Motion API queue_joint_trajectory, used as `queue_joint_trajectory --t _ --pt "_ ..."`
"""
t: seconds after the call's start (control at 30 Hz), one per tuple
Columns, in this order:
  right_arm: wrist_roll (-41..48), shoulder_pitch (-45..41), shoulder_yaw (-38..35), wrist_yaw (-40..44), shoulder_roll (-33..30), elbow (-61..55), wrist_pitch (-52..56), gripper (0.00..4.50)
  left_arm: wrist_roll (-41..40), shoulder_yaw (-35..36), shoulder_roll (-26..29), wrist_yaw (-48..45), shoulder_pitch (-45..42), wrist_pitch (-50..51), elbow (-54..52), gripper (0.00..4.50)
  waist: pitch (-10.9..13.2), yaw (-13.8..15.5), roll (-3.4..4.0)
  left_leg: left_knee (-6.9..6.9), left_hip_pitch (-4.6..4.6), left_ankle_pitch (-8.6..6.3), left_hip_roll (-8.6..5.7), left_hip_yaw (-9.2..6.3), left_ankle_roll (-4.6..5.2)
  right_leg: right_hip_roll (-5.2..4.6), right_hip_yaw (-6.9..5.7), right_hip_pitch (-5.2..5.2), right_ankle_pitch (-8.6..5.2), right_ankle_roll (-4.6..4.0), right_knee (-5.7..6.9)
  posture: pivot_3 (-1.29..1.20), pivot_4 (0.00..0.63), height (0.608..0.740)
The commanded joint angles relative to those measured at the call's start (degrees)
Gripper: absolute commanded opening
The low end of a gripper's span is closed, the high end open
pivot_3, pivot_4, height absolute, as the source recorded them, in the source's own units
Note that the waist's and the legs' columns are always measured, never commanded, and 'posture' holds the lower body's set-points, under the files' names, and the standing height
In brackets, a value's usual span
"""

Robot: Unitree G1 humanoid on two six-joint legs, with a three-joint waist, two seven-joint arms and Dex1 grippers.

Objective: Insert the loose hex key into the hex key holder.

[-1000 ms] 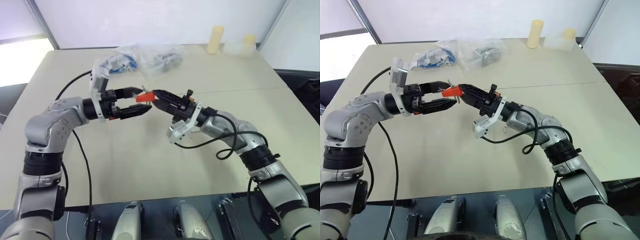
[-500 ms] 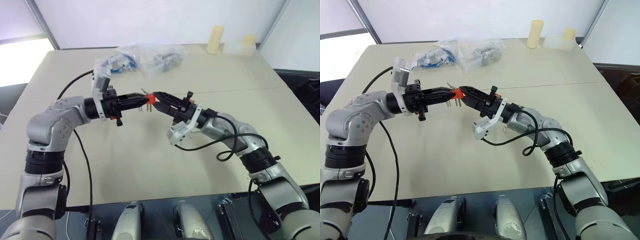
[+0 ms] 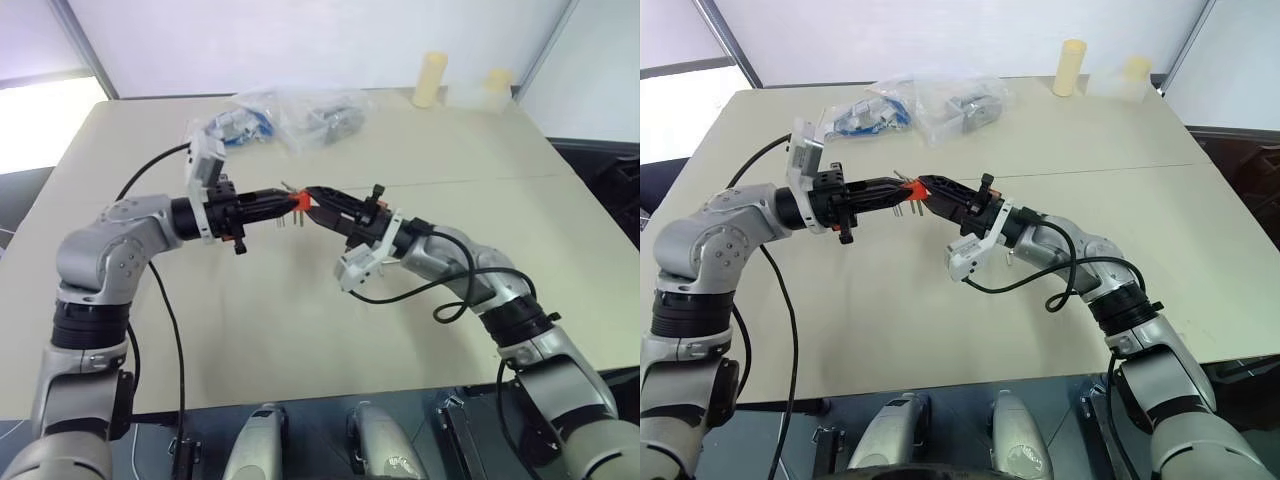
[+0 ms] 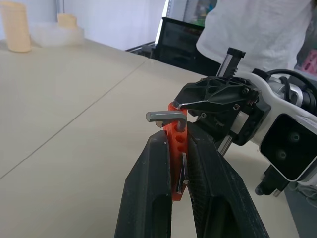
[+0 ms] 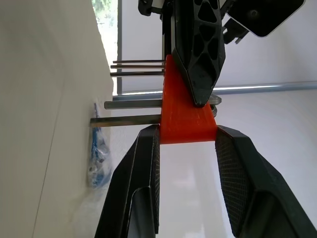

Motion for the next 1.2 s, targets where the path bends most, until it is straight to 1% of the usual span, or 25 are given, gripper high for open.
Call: queue_joint_trajectory --t 0.03,0.07,0.17,0.2,0.3,0.47,0.63,0.67,0.7,0.73,0.8,0.83,0.93,1.03,1.1,1.2 --pt "2.1 -0.2 -1.6 -0.1 0.1 -2.5 0.3 2.12 -0.2 0.5 0.7 -0.4 0.2 -0.2 -1.8 0.45 0.0 0.0 0.0 0.0 0.0 0.0 0.0 0.0 0.0 0.0 0.0 0.0 0.0 0.0 0.0 0.0 0.15 0.74" --pt "2.1 -0.2 -1.6 -0.1 0.1 -2.5 0.4 2.55 -0.2 0.4 0.6 -0.4 0.2 -0.2 -1.8 0.45 0.0 0.0 0.0 0.0 0.0 0.0 0.0 0.0 0.0 0.0 0.0 0.0 0.0 0.0 0.0 0.0 0.15 0.74" --pt "2.0 -0.1 -1.8 0.2 0.1 -2.8 1.3 4.19 -0.3 0.4 0.6 -0.3 0.2 -0.2 -1.8 0.45 0.0 0.0 0.0 0.0 0.0 0.0 0.0 0.0 0.0 0.0 0.0 0.0 0.0 0.0 0.0 0.0 0.15 0.74" --pt "2.0 0.0 -1.8 0.3 0.1 -2.9 1.7 4.47 -0.3 0.4 0.6 -0.3 0.2 -0.2 -1.8 0.45 0.0 0.0 0.0 0.0 0.0 0.0 0.0 0.0 0.0 0.0 0.0 0.0 0.0 0.0 0.0 0.0 0.15 0.74" --pt "2.4 0.3 -1.9 0.8 -0.2 -3.3 2.2 4.47 -0.3 0.3 0.4 -0.1 0.3 -0.3 -1.9 0.45 0.0 0.0 0.0 0.0 0.0 0.0 0.0 0.0 0.0 0.0 0.0 0.0 0.0 0.0 0.0 0.0 0.15 0.74" --pt "6.3 3.2 -3.4 5.4 -1.6 -4.7 5.2 4.47 -0.2 0.4 0.4 -0.1 0.5 -0.5 -2.1 0.45 0.0 0.1 0.0 0.01 0.0 0.0 0.0 0.0 0.0 -0.01 0.0 0.01 0.0 0.0 0.0 0.0 0.15 0.74" --pt "23.2 6.4 -7.5 23.8 -4.6 -6.1 19.9 4.47 1.1 -0.2 1.3 -0.5 0.8 -1.8 -3.2 0.45 0.0 0.2 0.0 0.05 0.01 0.0 0.01 -0.04 0.01 -0.02 -0.01 0.11 0.0 0.0 -0.02 0.0 0.15 0.74" --pt "27.4 5.7 -9.3 28.1 -4.9 -6.8 26.3 4.47 2.0 -0.6 1.9 -0.9 1.0 -2.6 -3.7 0.45 0.0 0.2 0.0 0.06 0.02 0.0 0.0 -0.03 0.01 -0.03 -0.01 0.11 0.0 0.01 -0.02 0.0 0.15 0.74" --pt "33.2 3.8 -11.0 34.6 -5.7 -7.4 34.6 4.47 3.5 -1.4 2.8 -1.7 1.6 -4.0 -4.4 0.45 0.0 0.1 0.0 0.06 0.02 0.0 0.0 -0.03 0.02 -0.03 -0.01 0.11 0.0 0.01 -0.01 0.0 0.15 0.74" --pt "37.8 2.0 -11.9 40.4 -6.8 -8.0 40.8 4.47 4.6 -1.9 3.4 -2.1 2.0 -5.0 -4.9 0.45 0.0 -0.1 0.01 0.06 0.02 0.0 0.02 -0.04 0.02 -0.02 -0.01 0.11 0.0 0.01 -0.01 0.0 0.15 0.74" --pt "43.0 -1.7 -11.9 49.7 -9.4 -8.4 47.5 4.47 6.4 -2.5 4.4 -2.5 2.5 -7.0 -5.4 0.45 0.1 -0.1 0.07 0.05 0.06 -0.01 0.05 -0.03 0.02 -0.01 0.01 0.08 0.01 0.01 0.02 0.0 0.15 0.74" --pt "44.3 -3.1 -11.3 53.8 -11.0 -8.3 49.3 4.47 7.2 -2.7 4.7 -2.5 2.6 -7.9 -5.4 0.45 0.0 -0.1 0.07 0.04 0.06 -0.01 0.05 -0.03 0.02 0.0 0.0 0.09 0.01 0.01 0.02 0.0 0.15 0.74" --pt "47.9 -7.2 -9.1 65.1 -14.3 -6.2 48.9 4.47 8.4 -2.4 5.3 -2.7 3.0 -9.7 -5.4 0.45 0.0 0.0 0.06 -0.01 0.06 -0.04 0.08 -0.06 0.08 0.06 -0.05 0.1 -0.01 -0.01 -0.05 0.0 0.15 0.74" --pt "47.3 -11.6 -5.6 73.6 -15.0 -0.2 48.0 4.47 8.5 -1.6 5.6 -2.4 3.2 -10.3 -5.5 0.45 0.0 -0.1 0.06 0.0 0.06 -0.06 0.07 -0.01 0.11 0.04 -0.04 0.1 0.0 0.0 -0.09 0.0 0.15 0.74" --pt "45.5 -13.6 -3.0 77.8 -15.2 4.3 45.3 4.47 8.4 -1.3 5.6 -2.1 3.2 -10.4 -5.9 0.45 0.0 0.0 0.06 0.04 0.05 -0.06 0.06 0.02 0.11 0.01 -0.04 0.11 0.0 0.01 -0.09 0.0 0.15 0.74" --pt "43.1 -16.6 -0.1 80.8 -13.4 11.7 41.0 4.47 8.4 -1.1 5.2 -1.3 3.2 -10.4 -6.5 0.45 0.0 0.1 0.05 0.05 0.01 -0.06 0.03 0.01 0.11 -0.03 -0.04 0.09 0.0 0.01 -0.1 0.0 0.15 0.74"
